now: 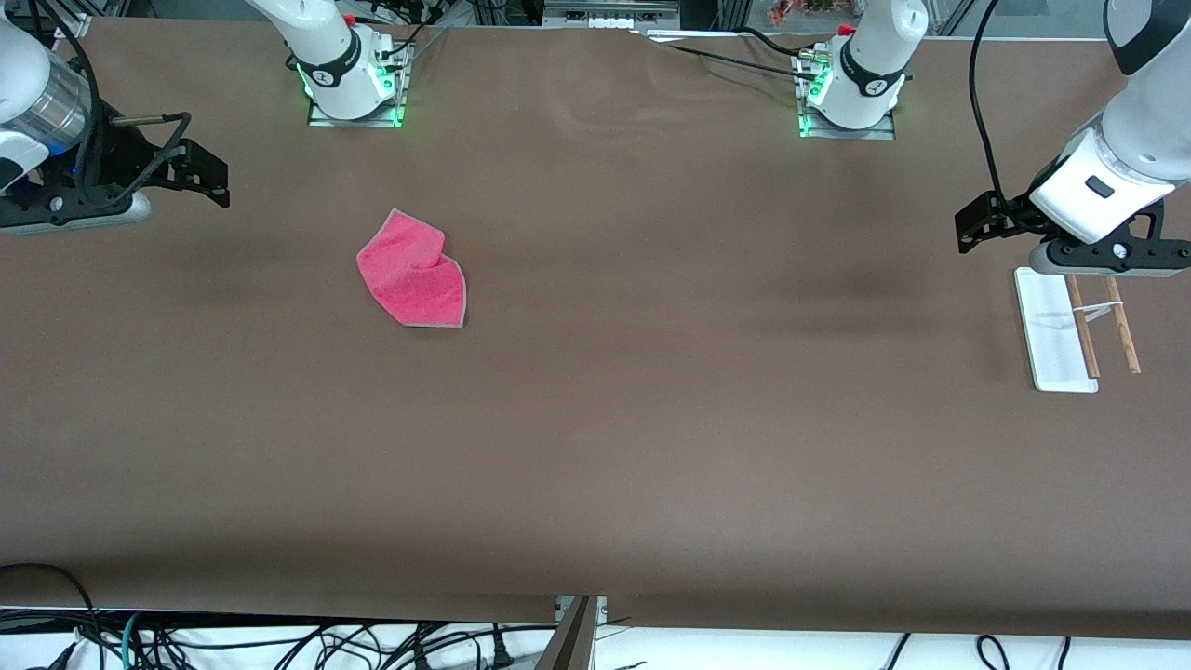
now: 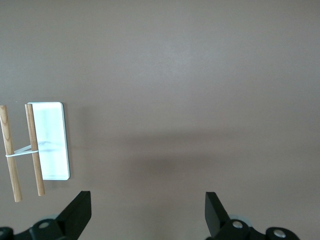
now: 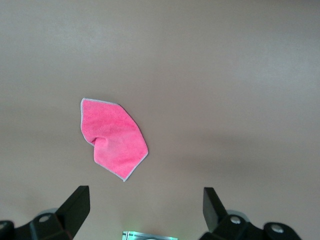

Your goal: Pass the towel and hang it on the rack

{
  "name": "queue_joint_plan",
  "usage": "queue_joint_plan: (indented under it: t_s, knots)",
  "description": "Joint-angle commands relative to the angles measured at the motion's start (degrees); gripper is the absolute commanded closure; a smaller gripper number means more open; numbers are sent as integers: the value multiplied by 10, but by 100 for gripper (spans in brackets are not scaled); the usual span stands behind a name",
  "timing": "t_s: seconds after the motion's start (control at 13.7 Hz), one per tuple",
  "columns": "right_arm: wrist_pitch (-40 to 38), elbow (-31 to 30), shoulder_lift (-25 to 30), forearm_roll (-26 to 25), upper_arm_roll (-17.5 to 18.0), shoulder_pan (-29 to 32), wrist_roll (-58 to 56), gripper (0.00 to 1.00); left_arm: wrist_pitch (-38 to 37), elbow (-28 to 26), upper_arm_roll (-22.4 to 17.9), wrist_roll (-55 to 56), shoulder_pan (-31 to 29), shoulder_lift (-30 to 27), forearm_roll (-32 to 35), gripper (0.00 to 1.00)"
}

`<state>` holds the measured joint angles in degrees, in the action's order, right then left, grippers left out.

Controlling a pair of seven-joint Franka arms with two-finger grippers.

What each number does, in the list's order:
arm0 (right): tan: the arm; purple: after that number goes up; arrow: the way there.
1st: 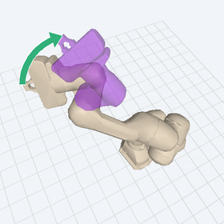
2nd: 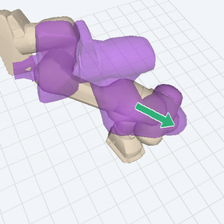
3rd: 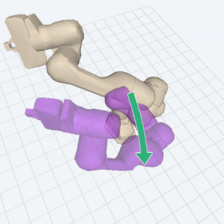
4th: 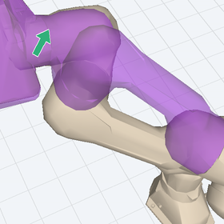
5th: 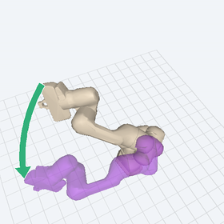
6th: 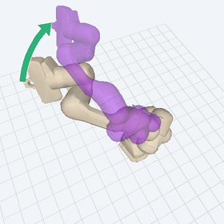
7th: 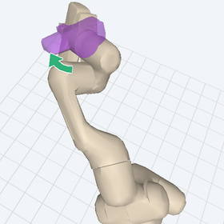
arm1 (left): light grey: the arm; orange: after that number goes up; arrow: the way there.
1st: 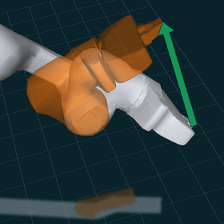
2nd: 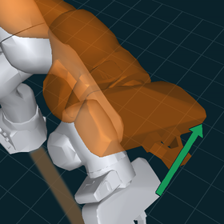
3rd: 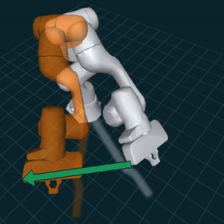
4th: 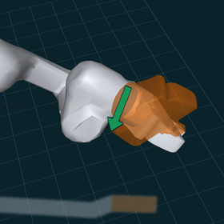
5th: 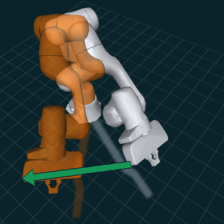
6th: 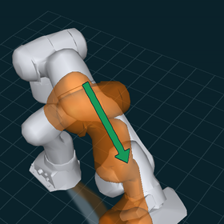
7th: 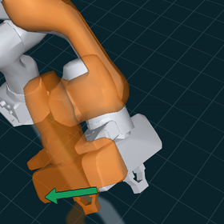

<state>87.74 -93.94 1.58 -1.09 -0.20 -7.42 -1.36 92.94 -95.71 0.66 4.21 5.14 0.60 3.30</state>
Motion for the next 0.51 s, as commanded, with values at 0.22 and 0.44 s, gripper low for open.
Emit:
queue_joint_plan:
  t_s: [0.22,0.44]
  knots:
    - [-7,12,-6,-3,3,-4,17,0,-13,18,0,5,1,9,1,0]
    - [-4,12,-12,-2,2,-2,11,0,-13,18,0,5,2,9,1,0]
